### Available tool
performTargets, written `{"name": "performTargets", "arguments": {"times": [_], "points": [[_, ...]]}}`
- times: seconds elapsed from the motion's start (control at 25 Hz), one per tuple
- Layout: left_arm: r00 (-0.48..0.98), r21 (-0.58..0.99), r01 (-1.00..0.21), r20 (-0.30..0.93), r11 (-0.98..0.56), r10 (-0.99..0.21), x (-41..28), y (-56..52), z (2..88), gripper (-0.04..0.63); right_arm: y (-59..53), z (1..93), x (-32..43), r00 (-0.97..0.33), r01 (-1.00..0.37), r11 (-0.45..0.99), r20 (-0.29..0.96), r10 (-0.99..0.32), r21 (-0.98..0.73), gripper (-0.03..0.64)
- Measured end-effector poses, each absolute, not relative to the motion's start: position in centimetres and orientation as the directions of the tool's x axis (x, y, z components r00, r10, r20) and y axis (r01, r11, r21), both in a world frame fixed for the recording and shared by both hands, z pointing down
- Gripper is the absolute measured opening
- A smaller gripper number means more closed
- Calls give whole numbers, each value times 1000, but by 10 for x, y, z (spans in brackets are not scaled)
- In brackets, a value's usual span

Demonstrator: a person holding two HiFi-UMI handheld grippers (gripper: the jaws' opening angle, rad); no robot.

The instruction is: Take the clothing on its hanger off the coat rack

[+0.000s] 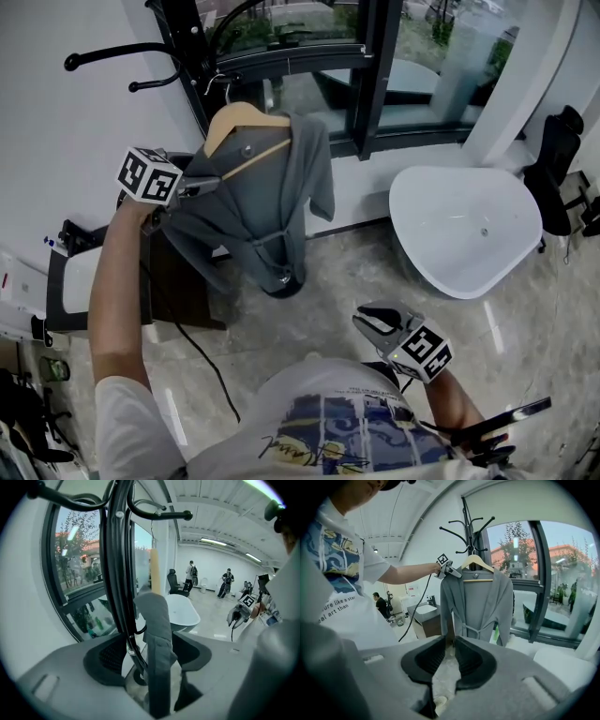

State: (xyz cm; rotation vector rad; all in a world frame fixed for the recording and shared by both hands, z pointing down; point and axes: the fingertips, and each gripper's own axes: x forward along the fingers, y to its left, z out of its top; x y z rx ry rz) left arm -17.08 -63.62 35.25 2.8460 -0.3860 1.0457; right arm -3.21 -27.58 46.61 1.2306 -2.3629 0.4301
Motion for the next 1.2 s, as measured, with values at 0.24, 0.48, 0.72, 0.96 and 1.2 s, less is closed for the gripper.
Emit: {"name": "performTargets", "arguments": {"times": [0.24, 0.48, 0.72, 0.96, 1.2], "points": [[701, 25, -160, 706, -987, -96, -160, -628, 374, 119, -288, 468, -39, -517, -828, 553, 505, -691, -91, 66], [734, 26, -153, 673, -988, -96, -158, -626, 370, 12, -292, 473, -37, -517, -829, 551, 513, -686, -99, 66], [758, -5, -176, 637, -984, -139, -159, -623, 353, 3, -294, 477, -32, -523, -824, 557, 525, -671, -109, 66], [758, -18, -214, 627, -977, -178, -165, -617, 342, 3, -291, 478, -35, -549, -805, 581, 519, -655, -120, 66], [741, -51, -239, 635, -970, -216, -168, -613, 335, 3, -285, 480, -32, -557, -802, 584, 516, -650, -129, 66]]}}
